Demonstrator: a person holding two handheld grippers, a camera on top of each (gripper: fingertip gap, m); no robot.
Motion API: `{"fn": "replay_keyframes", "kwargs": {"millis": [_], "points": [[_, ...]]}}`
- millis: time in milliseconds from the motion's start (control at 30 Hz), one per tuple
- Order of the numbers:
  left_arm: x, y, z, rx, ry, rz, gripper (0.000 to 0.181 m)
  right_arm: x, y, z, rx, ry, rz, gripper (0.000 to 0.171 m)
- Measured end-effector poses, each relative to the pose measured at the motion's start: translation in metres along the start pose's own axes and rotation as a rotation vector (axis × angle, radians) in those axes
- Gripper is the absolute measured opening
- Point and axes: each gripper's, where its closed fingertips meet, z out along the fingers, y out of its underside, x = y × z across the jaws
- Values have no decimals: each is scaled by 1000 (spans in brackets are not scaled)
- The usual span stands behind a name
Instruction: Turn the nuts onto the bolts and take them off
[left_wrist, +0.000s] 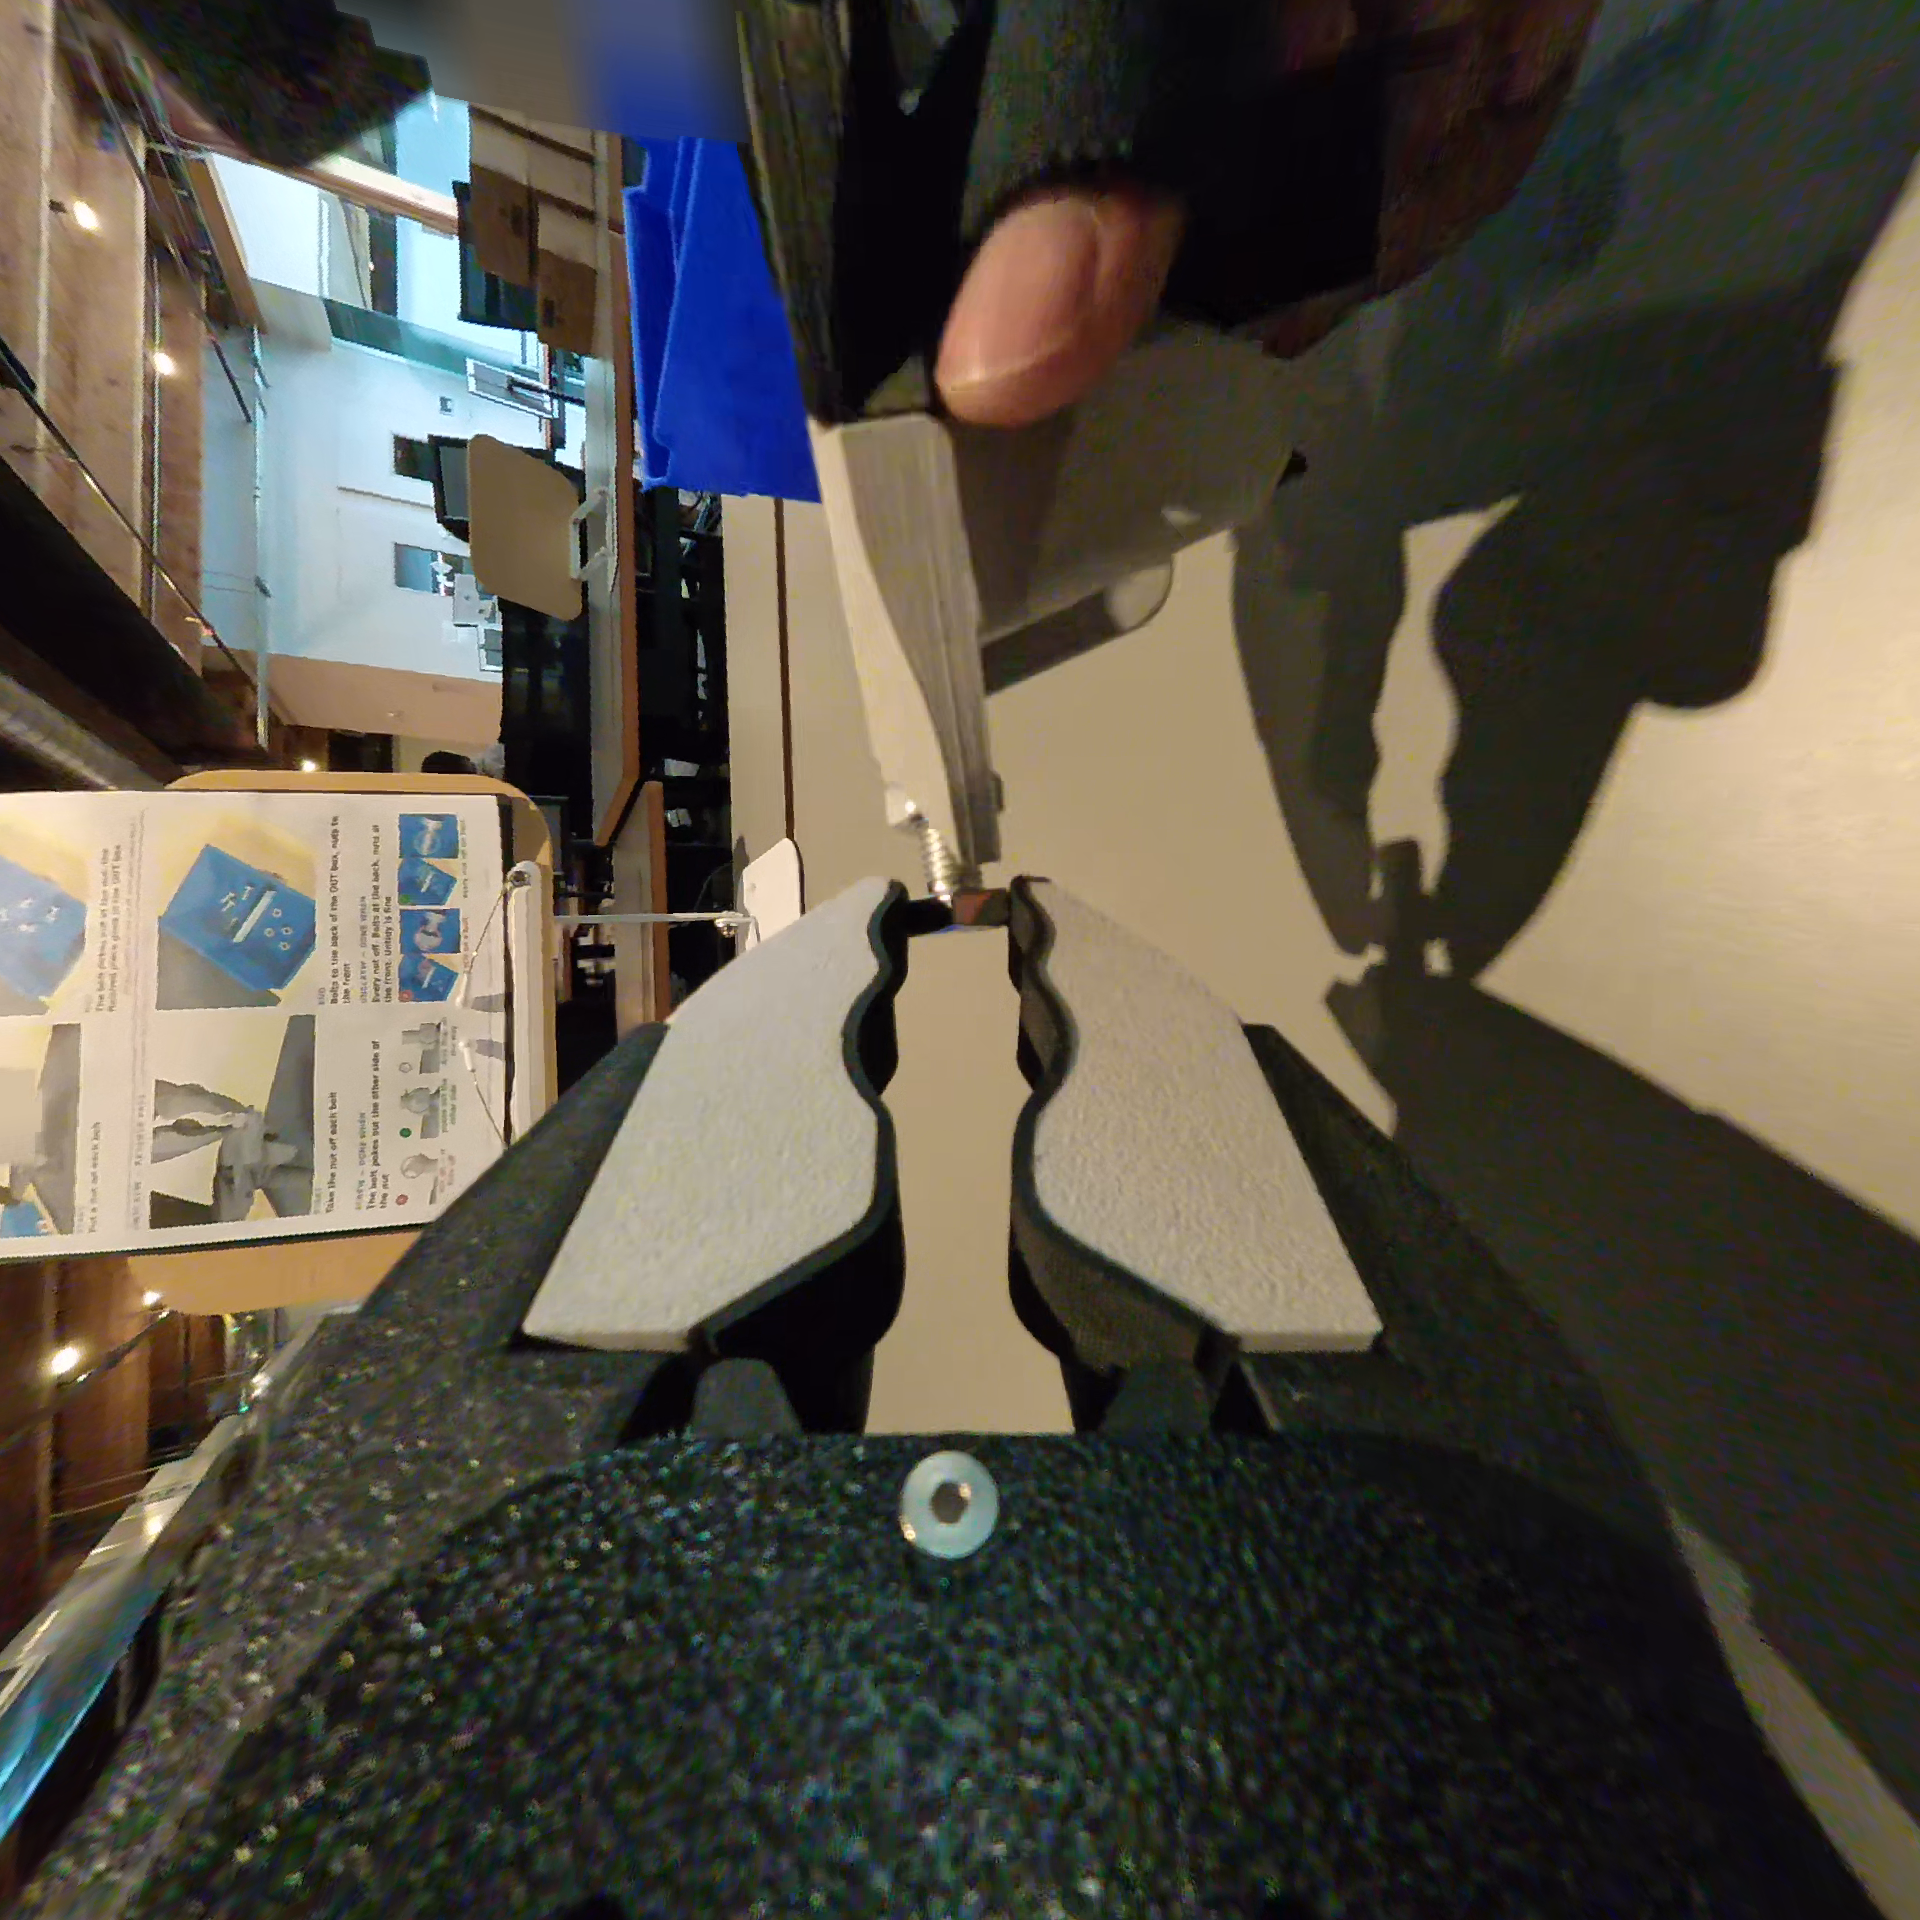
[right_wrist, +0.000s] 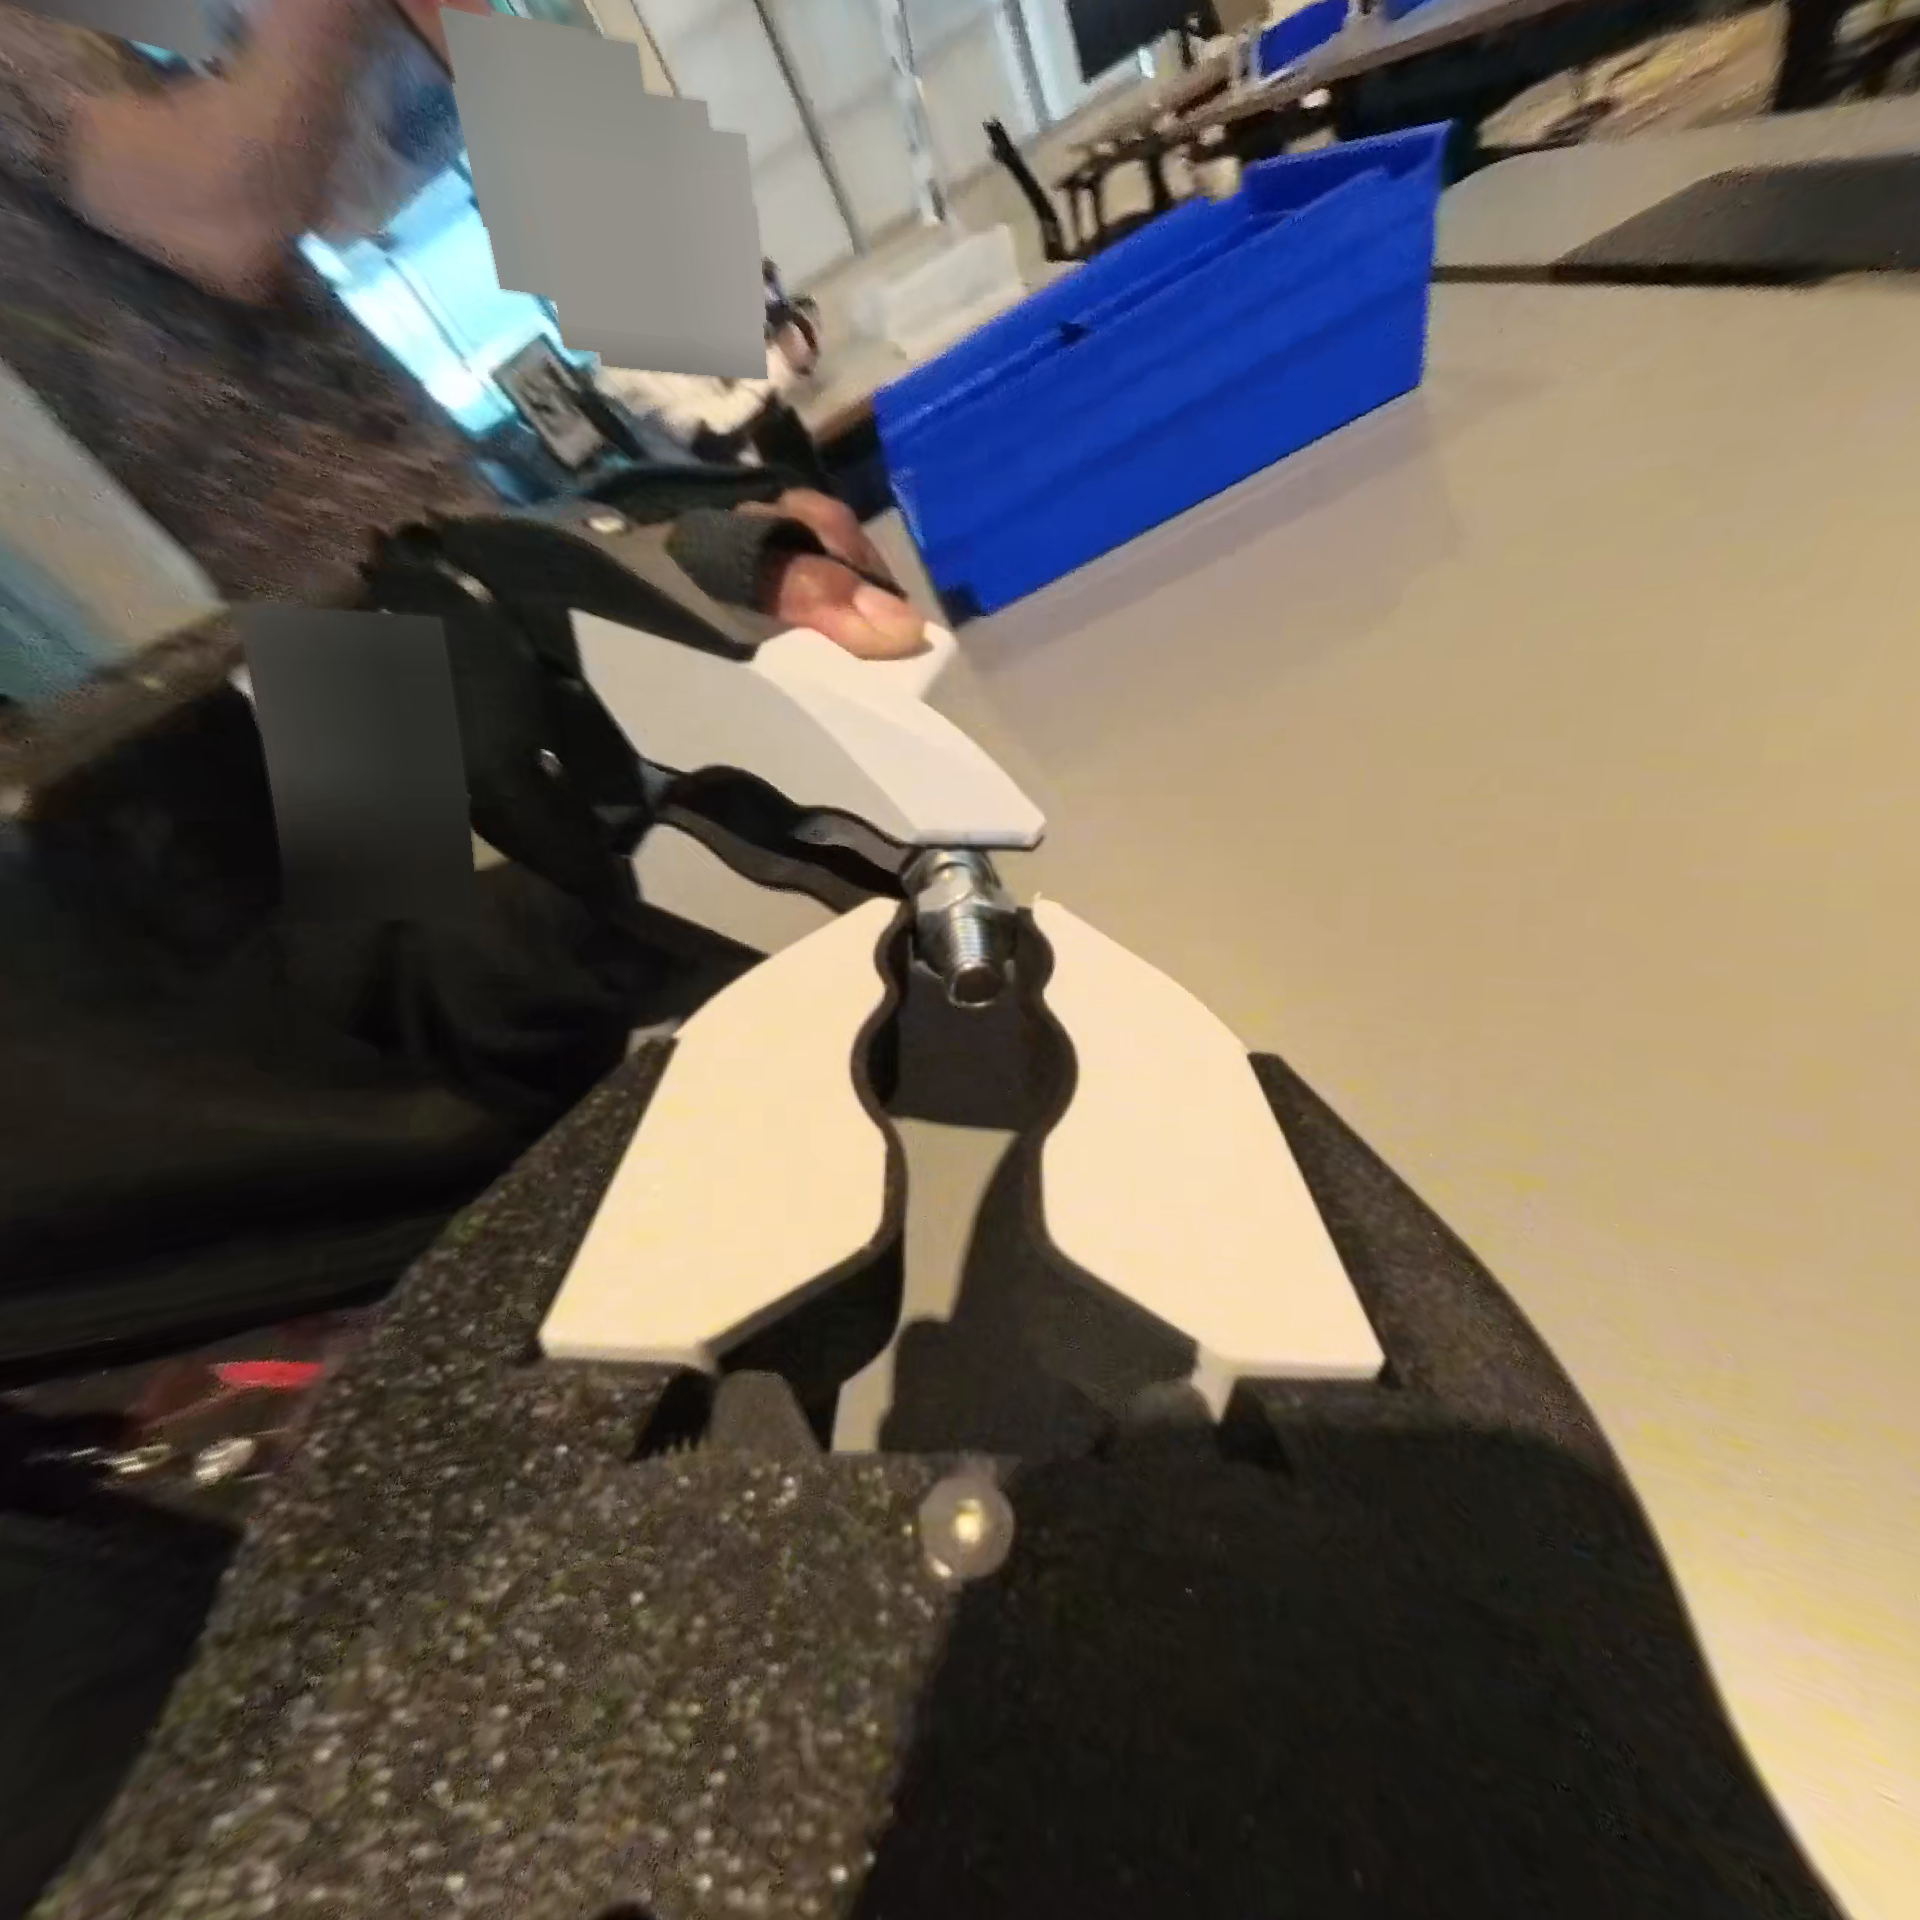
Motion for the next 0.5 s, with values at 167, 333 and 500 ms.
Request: {"fn": "replay_keyframes", "kwargs": {"millis": [167,333,500], "points": [[-2,4,0,0,6,-35,18,2,-4,-8,-19,38,-155,34],[-3,3,-2,22,8,-58,18,6,-1,-10,-86,169,-449,34],[-3,0,-2,37,15,-60,18,3,-1,-5,-96,222,-605,32]]}}
